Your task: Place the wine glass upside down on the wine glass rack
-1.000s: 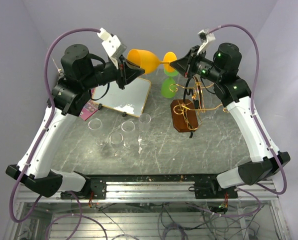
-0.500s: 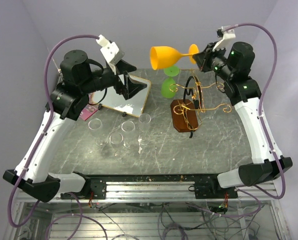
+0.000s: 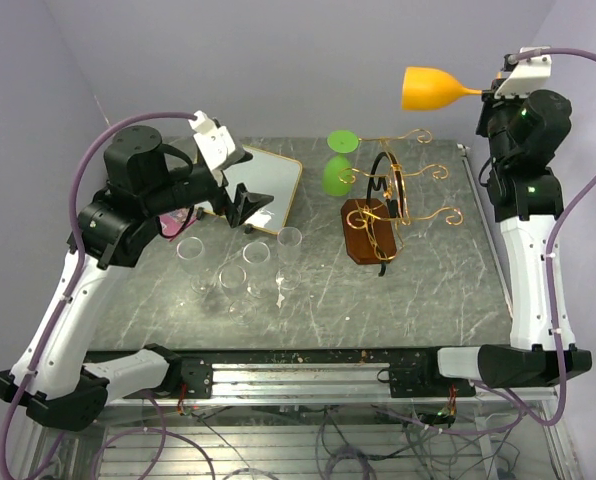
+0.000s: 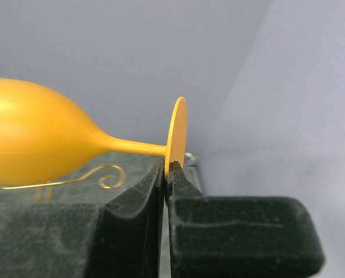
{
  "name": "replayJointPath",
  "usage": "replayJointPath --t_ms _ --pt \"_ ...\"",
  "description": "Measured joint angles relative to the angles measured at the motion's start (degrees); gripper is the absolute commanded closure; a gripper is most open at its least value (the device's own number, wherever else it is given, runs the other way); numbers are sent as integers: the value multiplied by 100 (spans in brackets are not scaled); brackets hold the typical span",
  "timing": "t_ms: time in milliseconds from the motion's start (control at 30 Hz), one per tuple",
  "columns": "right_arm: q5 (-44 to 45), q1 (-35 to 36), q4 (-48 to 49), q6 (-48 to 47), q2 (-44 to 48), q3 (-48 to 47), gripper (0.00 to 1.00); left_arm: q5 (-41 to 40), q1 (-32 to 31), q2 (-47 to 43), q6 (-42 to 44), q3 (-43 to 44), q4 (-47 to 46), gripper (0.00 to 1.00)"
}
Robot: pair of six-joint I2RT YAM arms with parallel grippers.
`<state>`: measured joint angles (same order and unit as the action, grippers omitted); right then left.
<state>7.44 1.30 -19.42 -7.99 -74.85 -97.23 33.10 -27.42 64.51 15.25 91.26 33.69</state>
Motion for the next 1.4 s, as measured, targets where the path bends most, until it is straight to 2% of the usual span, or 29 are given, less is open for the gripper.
replayJointPath --t_ms 233,467,633,867,1033,1400 --pt "1408 -105 435 -1246 24 168 100 13 0 -2 417 -103 319 5" --pt "2496 -264 1200 -2551 39 1060 100 15 57 -79 686 -122 494 5" --pt "2793 -273 1799 -3696 -76 1790 100 28 118 -92 734 -122 535 6" --pt "2435 -273 2396 -5025 -308 2568 100 55 146 -90 782 -122 549 6" --pt "1650 -273 2411 -5720 -400 2791 100 70 173 -98 839 -179 544 7" --pt "313 -267 1615 -6227 -411 2428 100 157 304 -168 859 -273 555 7"
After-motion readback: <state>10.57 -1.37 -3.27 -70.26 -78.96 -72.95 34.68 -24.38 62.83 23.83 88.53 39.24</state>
